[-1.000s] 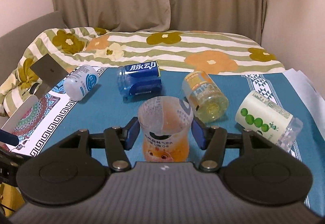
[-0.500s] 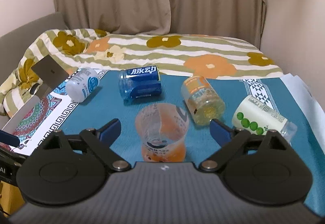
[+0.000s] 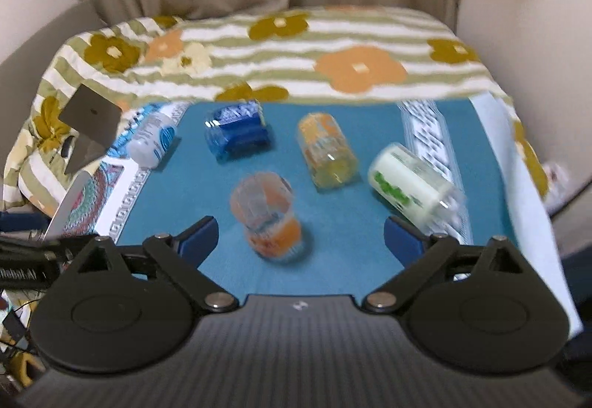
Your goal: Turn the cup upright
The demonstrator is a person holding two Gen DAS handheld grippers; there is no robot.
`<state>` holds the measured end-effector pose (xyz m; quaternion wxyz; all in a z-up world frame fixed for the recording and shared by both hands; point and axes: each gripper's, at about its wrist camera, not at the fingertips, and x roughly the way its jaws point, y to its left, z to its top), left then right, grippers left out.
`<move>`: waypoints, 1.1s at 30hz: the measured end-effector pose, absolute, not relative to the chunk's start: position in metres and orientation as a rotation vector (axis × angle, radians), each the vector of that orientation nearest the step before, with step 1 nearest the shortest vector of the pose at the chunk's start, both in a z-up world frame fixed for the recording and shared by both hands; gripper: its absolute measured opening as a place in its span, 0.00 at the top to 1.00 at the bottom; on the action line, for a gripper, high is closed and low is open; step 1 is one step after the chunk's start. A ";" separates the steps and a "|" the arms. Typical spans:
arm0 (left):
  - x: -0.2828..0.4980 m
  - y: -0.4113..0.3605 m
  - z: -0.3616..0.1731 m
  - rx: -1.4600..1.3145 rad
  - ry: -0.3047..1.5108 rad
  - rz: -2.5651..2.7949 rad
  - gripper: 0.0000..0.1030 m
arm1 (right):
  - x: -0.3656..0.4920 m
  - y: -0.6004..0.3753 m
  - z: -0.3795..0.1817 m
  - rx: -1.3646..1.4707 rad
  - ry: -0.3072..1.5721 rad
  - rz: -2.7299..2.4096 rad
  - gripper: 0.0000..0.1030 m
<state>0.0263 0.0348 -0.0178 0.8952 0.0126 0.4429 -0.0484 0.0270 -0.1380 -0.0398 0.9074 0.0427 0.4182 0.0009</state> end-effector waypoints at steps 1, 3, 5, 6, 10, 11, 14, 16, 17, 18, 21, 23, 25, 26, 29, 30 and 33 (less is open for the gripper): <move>0.025 0.033 -0.014 0.032 0.908 -0.094 0.00 | 0.025 -0.142 -0.036 0.092 0.883 -0.012 0.00; 0.021 0.030 -0.007 0.047 0.887 -0.080 0.00 | 0.020 -0.150 -0.031 0.094 0.924 -0.040 0.00; 0.017 0.028 -0.002 0.060 0.869 -0.070 0.00 | 0.015 -0.157 -0.027 0.092 0.953 -0.059 0.00; 0.015 0.027 0.000 0.066 0.862 -0.066 0.00 | 0.012 -0.160 -0.026 0.089 0.964 -0.065 0.00; 0.006 0.024 0.000 0.078 0.848 -0.052 0.00 | 0.001 -0.168 -0.027 0.083 0.992 -0.079 0.00; 0.004 0.023 -0.001 0.079 0.850 -0.049 0.00 | -0.002 -0.170 -0.028 0.087 0.998 -0.079 0.00; -0.002 0.020 -0.005 0.084 0.857 -0.042 0.00 | -0.009 -0.172 -0.033 0.098 1.012 -0.079 0.00; -0.005 0.019 -0.006 0.090 0.855 -0.043 0.00 | -0.012 -0.173 -0.035 0.100 1.017 -0.079 0.00; -0.006 0.018 -0.006 0.094 0.853 -0.044 0.00 | -0.013 -0.173 -0.035 0.101 1.018 -0.080 0.00; -0.007 0.018 -0.005 0.097 0.851 -0.046 0.00 | -0.014 -0.173 -0.035 0.102 1.017 -0.080 0.00; -0.007 0.016 -0.004 0.103 0.840 -0.053 0.00 | -0.017 -0.172 -0.033 0.106 1.009 -0.079 0.00; -0.007 0.014 -0.003 0.109 0.832 -0.056 0.00 | -0.018 -0.171 -0.032 0.105 1.004 -0.081 0.00; -0.007 0.013 -0.002 0.115 0.827 -0.058 0.00 | -0.018 -0.171 -0.031 0.103 1.002 -0.085 0.00; -0.007 0.013 -0.001 0.117 0.825 -0.059 0.00 | -0.017 -0.171 -0.031 0.102 1.002 -0.086 0.00; -0.006 0.011 0.000 0.122 0.820 -0.061 0.00 | -0.016 -0.170 -0.031 0.101 1.002 -0.087 0.00; -0.005 0.011 0.000 0.124 0.818 -0.061 0.00 | -0.016 -0.170 -0.031 0.100 1.003 -0.088 0.00; -0.003 0.010 0.001 0.129 0.816 -0.064 0.00 | -0.016 -0.170 -0.030 0.101 1.003 -0.091 0.00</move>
